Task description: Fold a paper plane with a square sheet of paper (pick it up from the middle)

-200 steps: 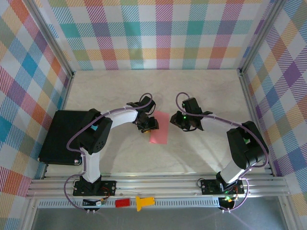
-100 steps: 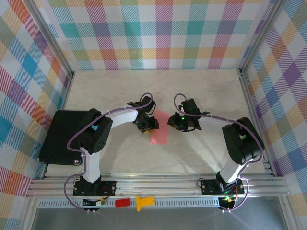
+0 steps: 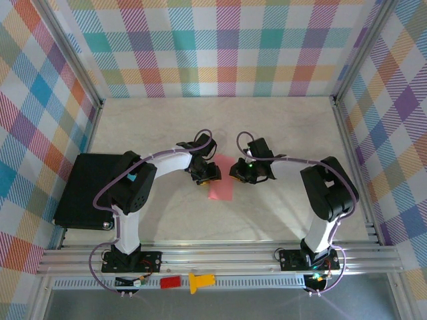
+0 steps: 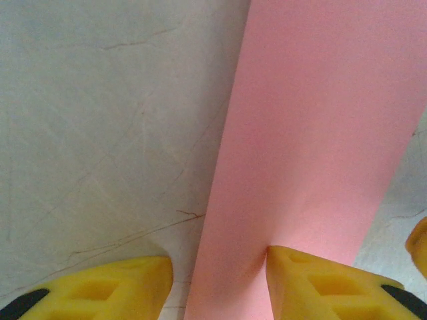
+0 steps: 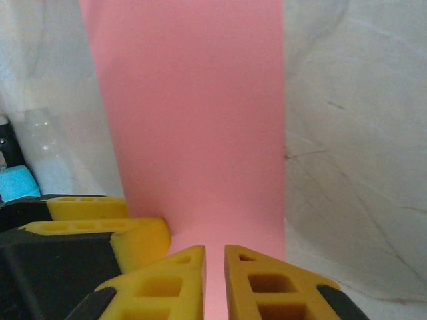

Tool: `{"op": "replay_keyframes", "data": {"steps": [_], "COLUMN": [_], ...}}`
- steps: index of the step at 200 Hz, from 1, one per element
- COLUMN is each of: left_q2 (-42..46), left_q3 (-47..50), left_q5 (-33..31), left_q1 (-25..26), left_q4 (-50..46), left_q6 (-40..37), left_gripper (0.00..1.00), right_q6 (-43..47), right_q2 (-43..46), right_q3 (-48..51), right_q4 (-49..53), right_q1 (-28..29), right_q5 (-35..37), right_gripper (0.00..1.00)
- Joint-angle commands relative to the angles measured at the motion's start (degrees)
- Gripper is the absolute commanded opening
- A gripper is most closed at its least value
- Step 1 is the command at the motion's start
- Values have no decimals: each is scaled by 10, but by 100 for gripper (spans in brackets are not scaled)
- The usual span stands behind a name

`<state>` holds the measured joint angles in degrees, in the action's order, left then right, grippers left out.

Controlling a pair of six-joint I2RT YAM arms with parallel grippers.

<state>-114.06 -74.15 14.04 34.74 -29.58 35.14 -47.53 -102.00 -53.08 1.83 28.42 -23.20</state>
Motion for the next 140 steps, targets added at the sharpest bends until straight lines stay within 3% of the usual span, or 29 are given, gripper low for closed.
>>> {"op": "replay_keyframes", "data": {"steps": [1, 140], "left_q2": [-83, -60], "left_q3": [37, 44], "left_q5": [-55, -52], "left_q1": [-4, -4], "left_q4": [6, 21], "left_q6": [-2, -1], "left_gripper": [46, 44], "right_q6": [8, 48], "right_q2": [-18, -86], "right_q3": [-22, -29], "right_q4": [-12, 72], "right_q1": [6, 7], "right_q5": [-26, -6], "right_gripper": [13, 9]}}
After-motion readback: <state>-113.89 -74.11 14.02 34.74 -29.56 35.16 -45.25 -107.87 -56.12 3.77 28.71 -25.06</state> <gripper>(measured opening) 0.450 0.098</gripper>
